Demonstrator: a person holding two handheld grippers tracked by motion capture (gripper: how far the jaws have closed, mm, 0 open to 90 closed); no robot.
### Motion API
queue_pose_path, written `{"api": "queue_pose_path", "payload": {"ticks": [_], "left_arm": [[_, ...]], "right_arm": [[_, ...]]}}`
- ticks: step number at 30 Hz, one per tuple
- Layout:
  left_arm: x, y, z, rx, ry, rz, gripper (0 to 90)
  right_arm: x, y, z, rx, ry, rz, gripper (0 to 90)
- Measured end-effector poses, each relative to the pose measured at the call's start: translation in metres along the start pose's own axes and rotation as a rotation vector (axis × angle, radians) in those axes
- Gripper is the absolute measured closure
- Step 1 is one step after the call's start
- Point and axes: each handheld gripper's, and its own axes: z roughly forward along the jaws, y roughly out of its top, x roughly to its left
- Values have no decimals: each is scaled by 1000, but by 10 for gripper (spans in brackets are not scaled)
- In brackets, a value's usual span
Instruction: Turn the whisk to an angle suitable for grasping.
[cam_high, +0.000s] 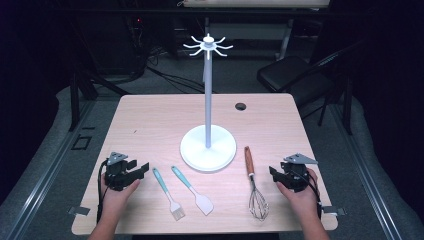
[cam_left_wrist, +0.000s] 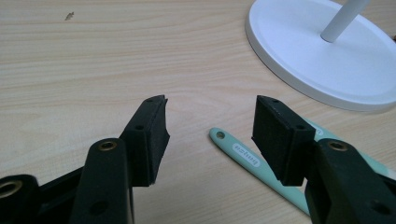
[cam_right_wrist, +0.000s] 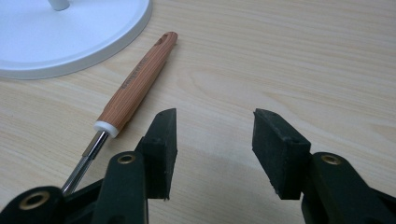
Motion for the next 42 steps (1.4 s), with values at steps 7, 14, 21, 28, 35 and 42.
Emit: {"api": "queue_pose_path", "payload": {"ticks": [7, 14, 21, 28, 35, 42], "left_arm": [[-3, 1, 0, -2, -28, -12, 448], [-6, -1, 2, -4, -41, -18, 453], [-7, -1, 3, -5, -48, -13, 456], [-4, 0, 0, -11, -62, -30, 482], [-2, 0, 0, 0, -66, -44, 477], [-3, -1, 1, 7, -65, -43, 477]], "right_arm": [[1, 0, -4, 8, 9, 42, 597], [-1, 2, 0, 59, 15, 33, 619], [0, 13, -5, 89, 34, 57, 596], [4, 31, -12, 159, 28, 60, 633], [9, 51, -16, 188, 61, 57, 649], [13, 64, -11, 251, 81, 58, 651]]}}
